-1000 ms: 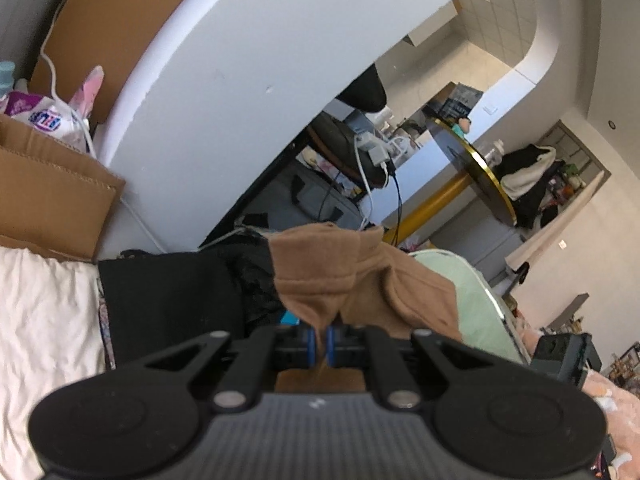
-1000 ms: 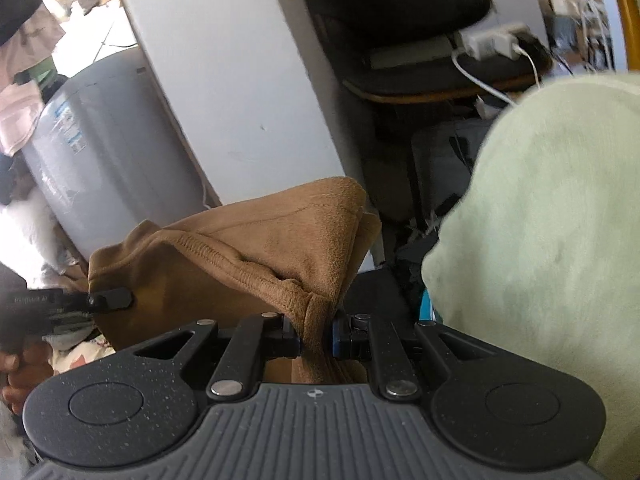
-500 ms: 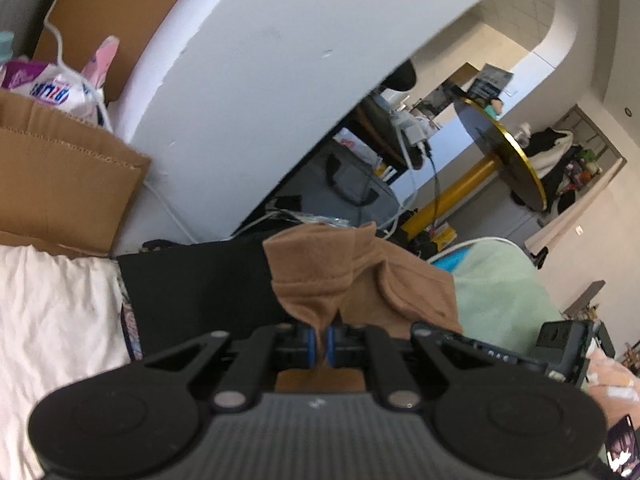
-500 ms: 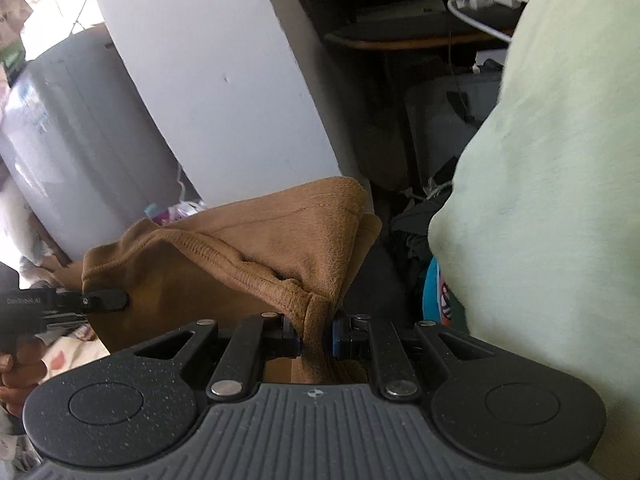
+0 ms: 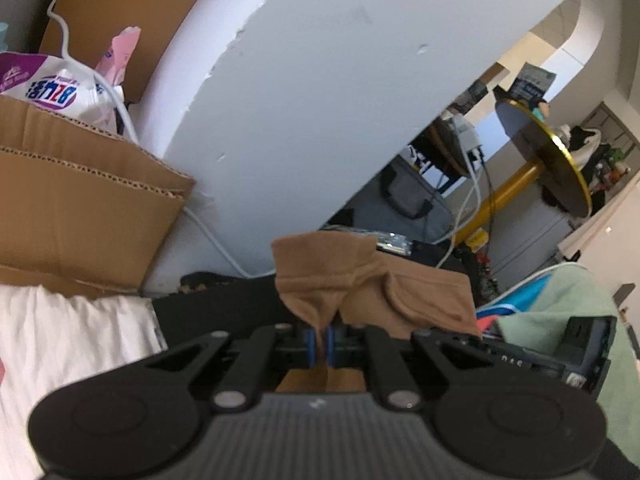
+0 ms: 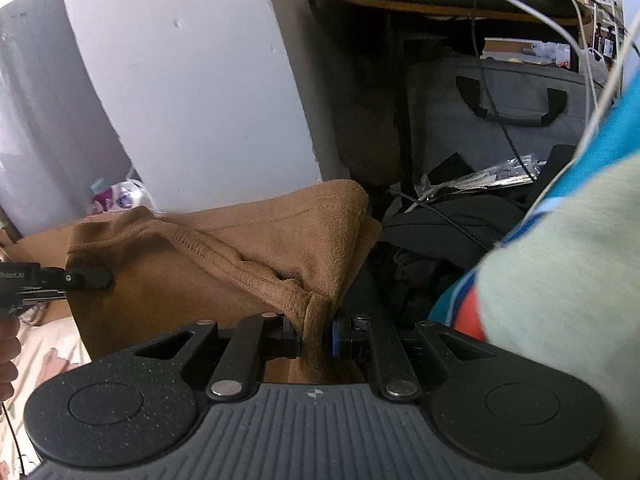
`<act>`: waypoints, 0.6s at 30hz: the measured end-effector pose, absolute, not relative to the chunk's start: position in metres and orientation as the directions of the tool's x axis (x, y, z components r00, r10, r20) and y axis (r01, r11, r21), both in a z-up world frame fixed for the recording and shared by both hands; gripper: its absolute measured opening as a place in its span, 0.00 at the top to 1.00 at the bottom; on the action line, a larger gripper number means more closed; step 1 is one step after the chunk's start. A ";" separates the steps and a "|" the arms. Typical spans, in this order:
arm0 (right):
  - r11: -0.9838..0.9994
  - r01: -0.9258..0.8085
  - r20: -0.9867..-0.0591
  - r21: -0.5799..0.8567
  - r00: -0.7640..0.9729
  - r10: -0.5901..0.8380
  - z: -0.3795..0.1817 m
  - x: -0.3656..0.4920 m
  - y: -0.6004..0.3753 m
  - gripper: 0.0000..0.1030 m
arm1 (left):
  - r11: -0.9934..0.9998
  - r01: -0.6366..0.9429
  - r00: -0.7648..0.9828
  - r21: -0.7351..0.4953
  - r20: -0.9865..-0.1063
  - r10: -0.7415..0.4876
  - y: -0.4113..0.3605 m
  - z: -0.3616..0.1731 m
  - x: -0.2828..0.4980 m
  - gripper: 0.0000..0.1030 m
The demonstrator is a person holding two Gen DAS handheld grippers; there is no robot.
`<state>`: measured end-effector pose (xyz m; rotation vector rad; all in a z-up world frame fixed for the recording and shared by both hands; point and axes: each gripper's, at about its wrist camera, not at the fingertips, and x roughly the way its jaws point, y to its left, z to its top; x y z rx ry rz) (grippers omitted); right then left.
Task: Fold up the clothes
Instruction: 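Lift the folded brown shirt with both tools and carry it toward the shelf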
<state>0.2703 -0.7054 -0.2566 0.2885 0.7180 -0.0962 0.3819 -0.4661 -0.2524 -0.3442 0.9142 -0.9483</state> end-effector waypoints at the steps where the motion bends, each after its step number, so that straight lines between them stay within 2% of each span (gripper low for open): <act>1: 0.958 0.187 -0.666 0.217 0.746 0.005 -0.261 0.276 -0.706 0.87 | 0.566 0.552 0.259 -0.612 -0.520 -0.814 -0.468 -0.255 0.385 0.95; 18: 0.975 0.200 -0.714 0.095 0.697 -0.073 -0.336 0.334 -0.714 0.86 | 0.626 0.551 0.288 -0.551 -0.579 -0.763 -0.491 -0.329 0.438 0.94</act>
